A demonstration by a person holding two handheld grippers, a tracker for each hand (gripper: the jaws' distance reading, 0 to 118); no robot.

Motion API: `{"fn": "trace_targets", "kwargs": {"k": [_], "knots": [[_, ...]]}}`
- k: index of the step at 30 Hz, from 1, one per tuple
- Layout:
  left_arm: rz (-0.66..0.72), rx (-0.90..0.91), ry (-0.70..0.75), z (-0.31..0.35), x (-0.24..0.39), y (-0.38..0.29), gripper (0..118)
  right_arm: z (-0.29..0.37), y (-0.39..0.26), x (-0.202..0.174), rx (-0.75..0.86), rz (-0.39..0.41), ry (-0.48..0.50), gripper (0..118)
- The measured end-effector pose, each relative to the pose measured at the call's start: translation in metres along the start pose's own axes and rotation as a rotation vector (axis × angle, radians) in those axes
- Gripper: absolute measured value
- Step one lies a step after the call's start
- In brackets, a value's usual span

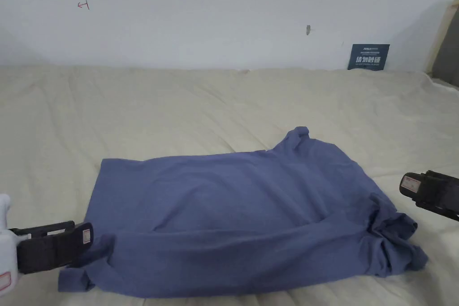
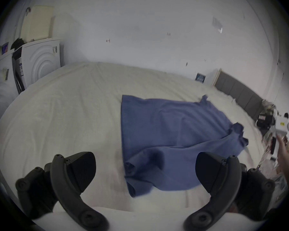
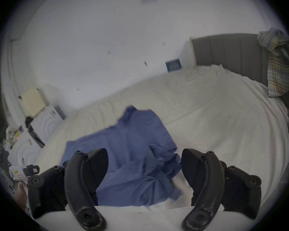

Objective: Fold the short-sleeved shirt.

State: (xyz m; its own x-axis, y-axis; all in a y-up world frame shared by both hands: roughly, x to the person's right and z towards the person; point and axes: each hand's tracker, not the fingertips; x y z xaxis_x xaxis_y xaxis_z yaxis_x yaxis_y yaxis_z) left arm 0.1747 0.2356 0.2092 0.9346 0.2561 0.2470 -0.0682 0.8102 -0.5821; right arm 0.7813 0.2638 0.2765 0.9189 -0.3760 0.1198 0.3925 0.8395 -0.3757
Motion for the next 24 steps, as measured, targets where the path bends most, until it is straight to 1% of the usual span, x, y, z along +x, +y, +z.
{"fn": "trace_targets", "kwargs": {"k": [1, 2, 3, 5, 6, 7, 8, 9, 12, 14, 15, 17, 18, 19, 20, 21, 22, 23, 24], "knots": [[-0.001, 0.029, 0.001, 0.012, 0.006, -0.008, 91, 0.014, -0.009, -0.005, 0.022, 0.017, 0.034, 85], [-0.017, 0.038, 0.010, 0.020, 0.010, -0.015, 72, 0.025, -0.016, -0.009, 0.038, 0.031, 0.056, 60], [-0.040, 0.052, 0.021, 0.028, 0.017, -0.024, 57, 0.037, -0.027, -0.015, 0.031, 0.056, 0.054, 49], [-0.098, 0.071, 0.066, 0.042, 0.029, -0.041, 35, 0.052, -0.047, -0.023, 0.047, 0.084, 0.058, 20], [-0.101, 0.074, 0.086, 0.044, 0.033, -0.050, 1, 0.060, -0.058, -0.029, 0.052, 0.118, 0.037, 0], [-0.070, 0.124, 0.099, 0.051, 0.034, -0.056, 0, 0.067, -0.066, -0.034, 0.068, 0.117, 0.011, 0], [-0.031, 0.109, 0.051, 0.056, 0.032, -0.060, 0, 0.071, -0.072, -0.034, 0.048, 0.106, 0.042, 0], [-0.002, 0.089, 0.028, 0.060, 0.032, -0.063, 0, 0.069, -0.075, -0.035, 0.017, 0.098, 0.099, 0], [-0.012, 0.098, 0.069, 0.063, 0.026, -0.059, 0, 0.070, -0.077, -0.043, 0.000, 0.109, 0.087, 0], [-0.065, 0.073, 0.111, 0.058, 0.023, -0.047, 0, 0.065, -0.072, -0.043, -0.008, 0.112, 0.091, 0], [-0.095, 0.020, 0.138, 0.049, 0.019, -0.038, 0, 0.065, -0.069, -0.045, -0.004, 0.115, 0.093, 0], [-0.108, -0.125, 0.180, 0.023, 0.006, -0.023, 0, 0.063, -0.063, -0.048, 0.000, 0.117, 0.099, 0], [-0.109, -0.175, 0.165, 0.010, 0.001, -0.019, 0, 0.061, -0.060, -0.049, -0.006, 0.116, 0.113, 0], [-0.092, -0.189, 0.155, -0.001, -0.006, -0.017, 9, 0.060, -0.059, -0.051, -0.014, 0.115, 0.125, 0], [-0.067, -0.219, 0.146, -0.014, -0.015, -0.013, 39, 0.059, -0.058, -0.054, -0.020, 0.118, 0.132, 0], [-0.051, -0.257, 0.138, -0.027, -0.023, -0.010, 74, 0.059, -0.059, -0.057, -0.024, 0.127, 0.136, 0], [-0.027, -0.290, 0.146, -0.037, -0.026, -0.011, 106, 0.059, -0.059, -0.059, -0.031, 0.136, 0.138, 0], [-0.012, -0.326, 0.156, -0.050, -0.031, -0.011, 117, 0.058, -0.060, -0.062, -0.041, 0.145, 0.144, 0], [0.003, -0.331, 0.166, -0.060, -0.036, -0.012, 115, 0.057, -0.062, -0.064, -0.053, 0.153, 0.151, 0]]}}
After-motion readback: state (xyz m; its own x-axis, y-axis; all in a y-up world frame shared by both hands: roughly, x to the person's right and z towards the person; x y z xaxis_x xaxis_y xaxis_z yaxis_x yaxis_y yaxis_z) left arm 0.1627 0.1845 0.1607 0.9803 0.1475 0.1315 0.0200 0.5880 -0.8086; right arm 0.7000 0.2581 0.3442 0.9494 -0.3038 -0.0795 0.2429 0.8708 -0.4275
